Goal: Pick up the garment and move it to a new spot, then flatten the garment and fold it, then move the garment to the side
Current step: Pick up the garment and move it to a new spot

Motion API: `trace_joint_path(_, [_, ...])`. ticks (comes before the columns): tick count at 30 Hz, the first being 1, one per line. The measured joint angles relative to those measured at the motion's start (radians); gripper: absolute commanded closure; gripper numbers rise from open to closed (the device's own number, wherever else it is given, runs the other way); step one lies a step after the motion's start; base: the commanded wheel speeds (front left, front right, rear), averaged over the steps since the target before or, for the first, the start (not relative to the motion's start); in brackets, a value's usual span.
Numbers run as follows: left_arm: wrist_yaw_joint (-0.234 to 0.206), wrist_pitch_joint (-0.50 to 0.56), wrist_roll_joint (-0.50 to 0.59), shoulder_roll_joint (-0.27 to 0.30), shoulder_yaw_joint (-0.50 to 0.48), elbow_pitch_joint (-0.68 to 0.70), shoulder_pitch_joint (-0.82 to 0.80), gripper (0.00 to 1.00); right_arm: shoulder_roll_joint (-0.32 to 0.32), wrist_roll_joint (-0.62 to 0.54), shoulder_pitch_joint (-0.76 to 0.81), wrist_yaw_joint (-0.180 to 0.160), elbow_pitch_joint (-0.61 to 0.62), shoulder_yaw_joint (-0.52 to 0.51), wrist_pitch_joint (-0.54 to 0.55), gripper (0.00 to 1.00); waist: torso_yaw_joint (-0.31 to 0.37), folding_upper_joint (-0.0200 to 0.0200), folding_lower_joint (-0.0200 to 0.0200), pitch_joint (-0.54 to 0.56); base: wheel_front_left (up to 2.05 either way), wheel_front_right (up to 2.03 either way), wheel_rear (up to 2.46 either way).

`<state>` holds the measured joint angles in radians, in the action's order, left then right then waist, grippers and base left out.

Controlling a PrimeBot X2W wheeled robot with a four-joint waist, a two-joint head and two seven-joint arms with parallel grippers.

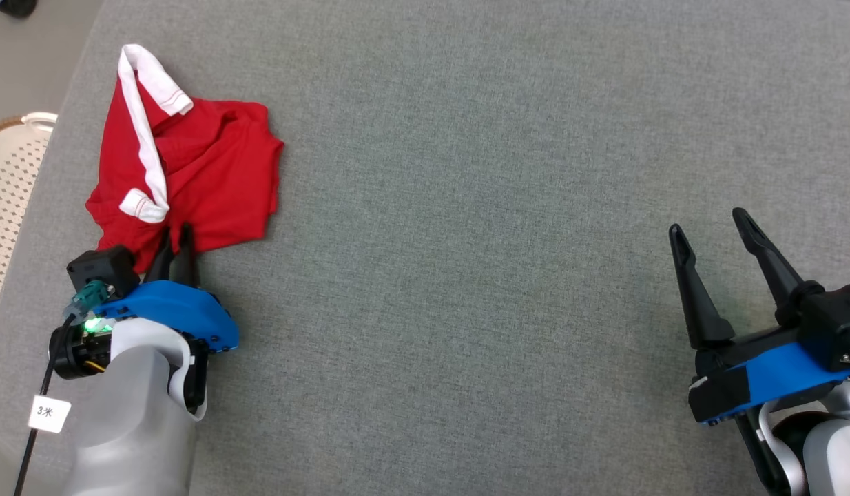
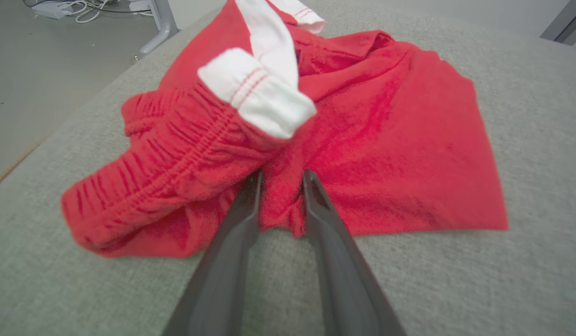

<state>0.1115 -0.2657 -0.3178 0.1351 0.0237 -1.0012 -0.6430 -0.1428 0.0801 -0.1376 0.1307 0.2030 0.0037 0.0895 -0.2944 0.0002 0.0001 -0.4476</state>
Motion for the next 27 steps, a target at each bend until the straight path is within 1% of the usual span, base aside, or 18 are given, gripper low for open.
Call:
trace_joint_path(3, [-0.007, 0.002, 0.013, 0.005, -0.009, 0.017, 0.008, 1.0, -0.005, 0.0, -0.001, 0.0, -0.018, 0.006, -0.012, 0.0, 0.001, 0.0, 0.0, 0.022, 0.0, 0.0, 0.0])
trace_joint_path(7, [-0.024, 0.003, 0.018, 0.013, -0.052, 0.107, 0.062, 1.0, -0.001, 0.002, -0.001, 0.0, -0.038, 0.005, -0.03, 0.0, 0.002, 0.0, -0.0001, 0.066, 0.0, 0.0, 0.0])
trace_joint_path(12, [-0.046, 0.003, 0.059, 0.025, -0.095, 0.284, 0.161, 1.0, 0.017, 0.005, 0.02, 0.0, -0.062, 0.002, -0.054, 0.0, 0.005, -0.0003, -0.0003, 0.141, 0.0, 0.0, 0.0])
trace_joint_path(16, [-0.069, 0.003, 0.095, 0.022, -0.117, 0.43, 0.258, 1.0, 0.03, 0.013, 0.046, 0.0, -0.082, 0.007, -0.071, 0.0, 0.018, -0.0003, -0.0003, 0.206, 0.0, 0.0, 0.0])
trace_joint_path(22, [-0.094, 0.003, 0.141, 0.006, -0.117, 0.643, 0.387, 1.0, 0.049, 0.019, 0.081, 0.0, -0.091, 0.011, -0.086, 0.0, 0.061, -0.0004, -0.0004, 0.29, 0.0, 0.0, 0.0])
trace_joint_path(23, [-0.103, 0.003, 0.154, -0.005, -0.108, 0.706, 0.433, 1.0, 0.056, 0.021, 0.09, 0.0, -0.095, 0.014, -0.091, 0.0, 0.083, -0.0004, -0.0003, 0.309, 0.0, 0.0, 0.0])
trace_joint_path(24, [-0.103, 0.003, 0.154, -0.005, -0.108, 0.706, 0.433, 1.0, 0.056, 0.021, 0.09, 0.0, -0.095, 0.014, -0.091, 0.0, 0.083, -0.0004, -0.0003, 0.309, 0.0, 0.0, 0.0])
trace_joint_path(27, [-0.111, 0.007, 0.157, -0.022, -0.088, 0.79, 0.495, 1.0, 0.064, 0.027, 0.1, 0.0, -0.096, 0.017, -0.096, 0.0, 0.127, -0.0004, -0.0004, 0.325, 0.0, 0.0, 0.0])
